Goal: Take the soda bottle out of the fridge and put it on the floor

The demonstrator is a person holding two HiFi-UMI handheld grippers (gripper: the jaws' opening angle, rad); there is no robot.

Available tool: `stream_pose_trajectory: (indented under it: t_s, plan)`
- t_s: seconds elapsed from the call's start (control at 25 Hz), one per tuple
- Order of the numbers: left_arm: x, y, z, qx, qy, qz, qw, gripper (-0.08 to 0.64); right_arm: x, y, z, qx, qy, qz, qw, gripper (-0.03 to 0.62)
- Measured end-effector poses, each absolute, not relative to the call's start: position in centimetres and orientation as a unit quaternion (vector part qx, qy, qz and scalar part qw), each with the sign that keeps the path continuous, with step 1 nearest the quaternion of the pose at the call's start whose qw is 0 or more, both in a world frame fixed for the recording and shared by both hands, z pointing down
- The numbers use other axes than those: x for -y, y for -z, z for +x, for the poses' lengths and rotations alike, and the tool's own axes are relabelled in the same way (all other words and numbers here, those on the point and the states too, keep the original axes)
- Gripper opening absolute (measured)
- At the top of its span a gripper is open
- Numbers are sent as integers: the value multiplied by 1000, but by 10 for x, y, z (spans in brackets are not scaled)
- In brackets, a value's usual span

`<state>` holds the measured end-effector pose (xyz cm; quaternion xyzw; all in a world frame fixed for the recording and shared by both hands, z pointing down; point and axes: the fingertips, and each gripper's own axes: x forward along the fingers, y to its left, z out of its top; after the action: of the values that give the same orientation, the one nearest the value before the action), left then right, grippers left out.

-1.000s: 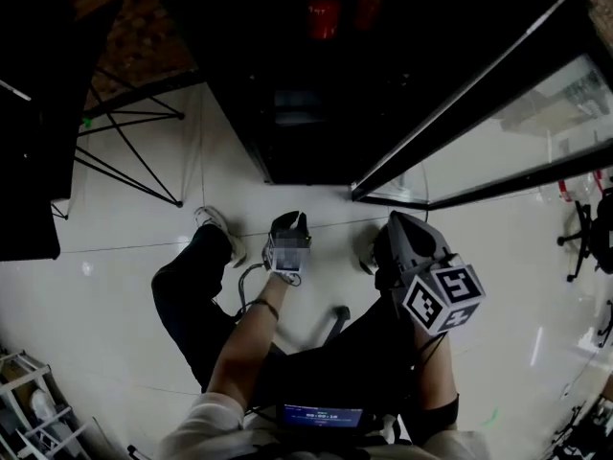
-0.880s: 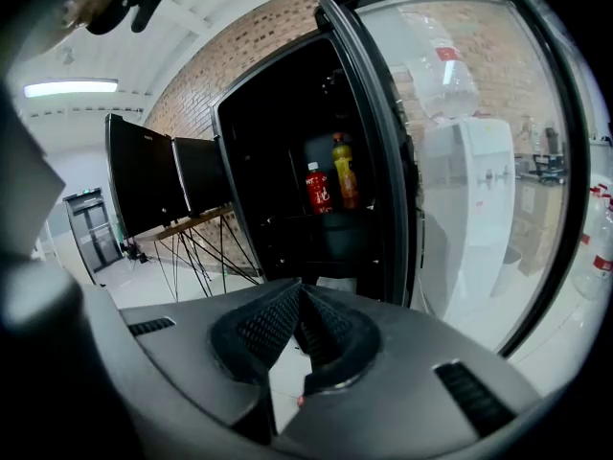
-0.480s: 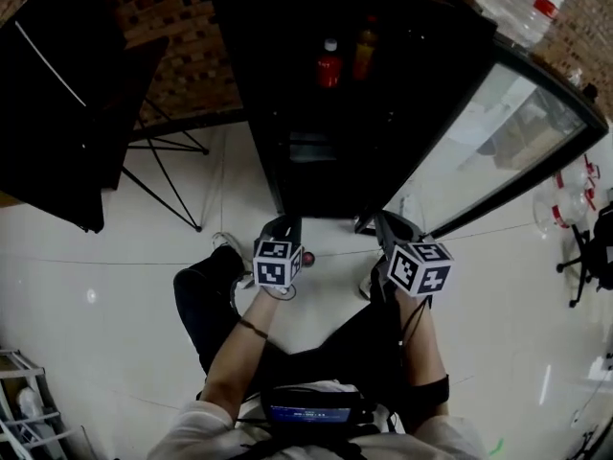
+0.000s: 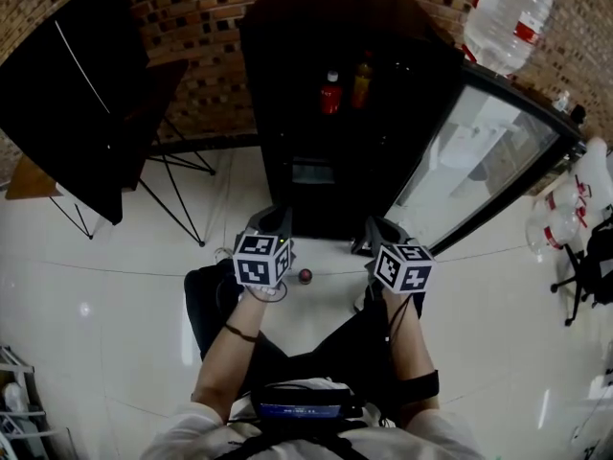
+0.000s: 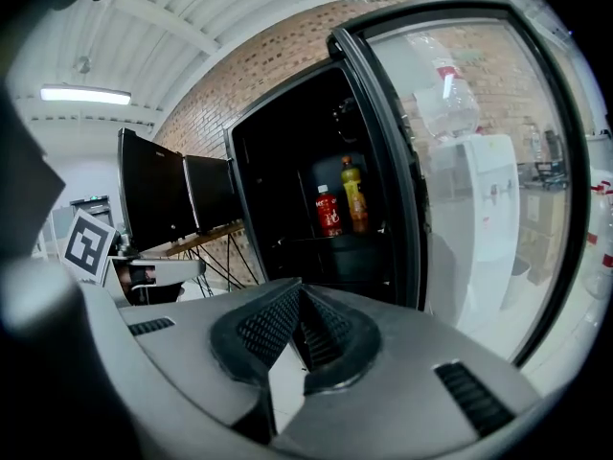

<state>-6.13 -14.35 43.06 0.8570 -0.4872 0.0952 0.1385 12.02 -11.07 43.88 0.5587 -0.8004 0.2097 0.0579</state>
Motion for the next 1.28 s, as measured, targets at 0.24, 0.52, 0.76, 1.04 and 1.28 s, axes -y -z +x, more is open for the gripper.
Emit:
stream_pose_trajectory:
  t_s: [0.24,0.52,0.76,1.04,1.28]
  plan:
    - [139,-417,-72,496,-94,853,131,2,106,-435,115,803,-204,557,61,15]
    - [135,-407,-79,499,-84,853,129,2,102,-426,108,808,-196,553,55,15]
    - [134,-407,-81,500,-82,852,130,2,99,-419,101,815,-158,552,80,12]
    - [135,-412,-78,500,-85,852,133,2,98,-418,102,814,-155,553,87,12]
    - [136,-413,-76,499,-86,852,134,2,98,-418,104,812,-157,555,87,12]
